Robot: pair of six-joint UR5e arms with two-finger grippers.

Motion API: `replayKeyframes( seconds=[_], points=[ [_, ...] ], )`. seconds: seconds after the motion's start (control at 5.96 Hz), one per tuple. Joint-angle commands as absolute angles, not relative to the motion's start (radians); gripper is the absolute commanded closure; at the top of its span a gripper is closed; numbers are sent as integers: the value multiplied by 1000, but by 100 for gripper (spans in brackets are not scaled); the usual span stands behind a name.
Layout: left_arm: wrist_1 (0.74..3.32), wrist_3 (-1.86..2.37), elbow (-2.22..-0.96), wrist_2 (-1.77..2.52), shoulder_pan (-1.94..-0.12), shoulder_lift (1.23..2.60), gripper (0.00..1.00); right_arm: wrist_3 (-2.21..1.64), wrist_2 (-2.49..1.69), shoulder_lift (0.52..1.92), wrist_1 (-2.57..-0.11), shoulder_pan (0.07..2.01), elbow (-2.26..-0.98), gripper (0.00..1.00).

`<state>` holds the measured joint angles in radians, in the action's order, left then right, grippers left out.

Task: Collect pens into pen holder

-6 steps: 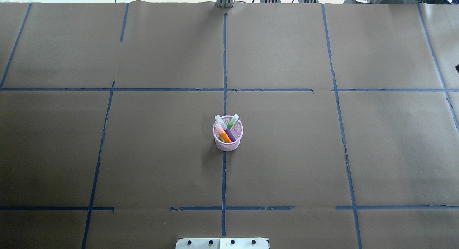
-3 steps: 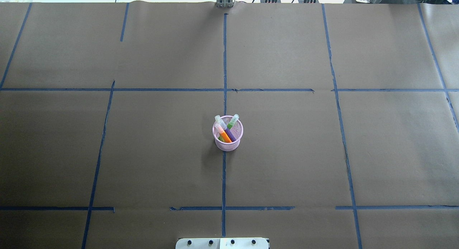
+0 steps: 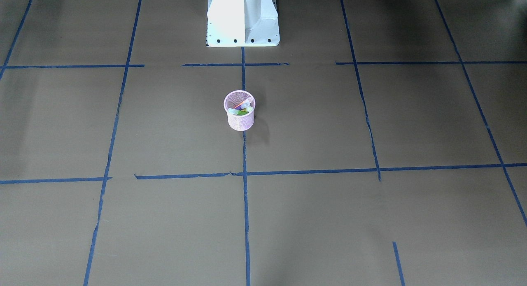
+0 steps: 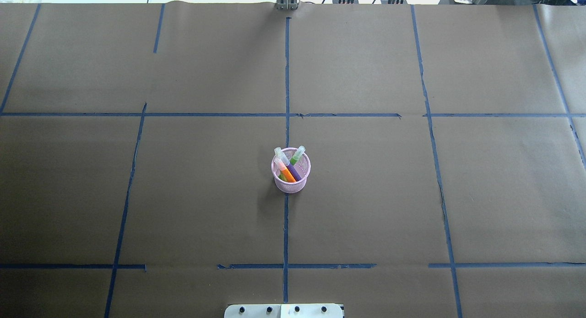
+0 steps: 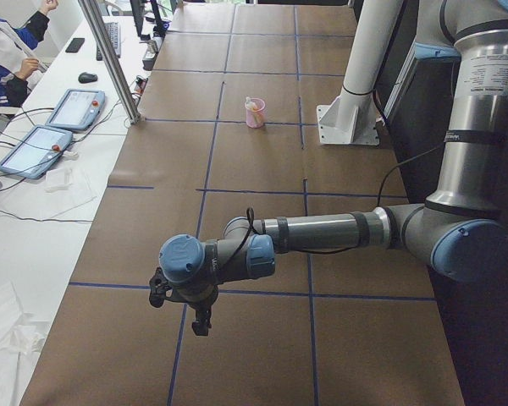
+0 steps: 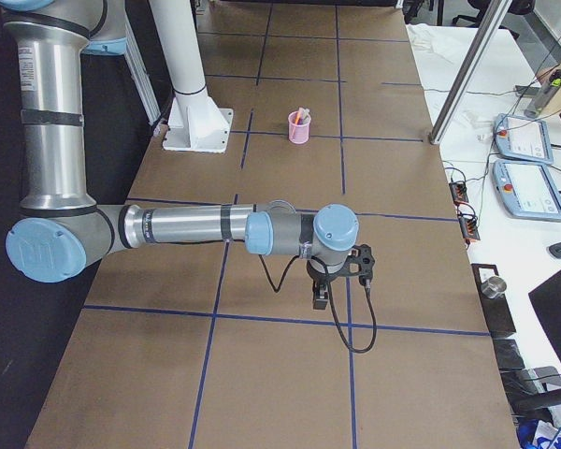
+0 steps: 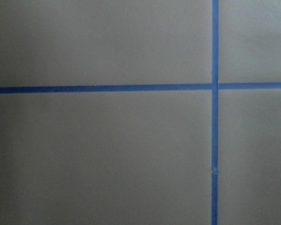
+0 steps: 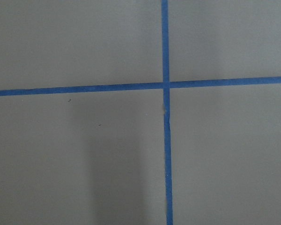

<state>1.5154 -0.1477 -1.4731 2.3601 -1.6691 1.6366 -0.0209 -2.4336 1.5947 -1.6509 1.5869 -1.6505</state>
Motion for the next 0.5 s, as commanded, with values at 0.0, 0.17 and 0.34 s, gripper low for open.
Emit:
replayKeyframes(
  seconds=[0.0,0.17,0.34],
  points=[
    [1517,-92,-1543,2358,-1638,1603,0,27,-2436,1603,-1651,1637,-1608,0],
    [1517,-78,-1551,2358,-1625,1598,0,34,-2436,1618,-1651,1652,-1606,0],
    [1517,-80,-1551,2358,-1623,1594,0,34,-2436,1638,-1649,1673,-1609,0]
  ],
)
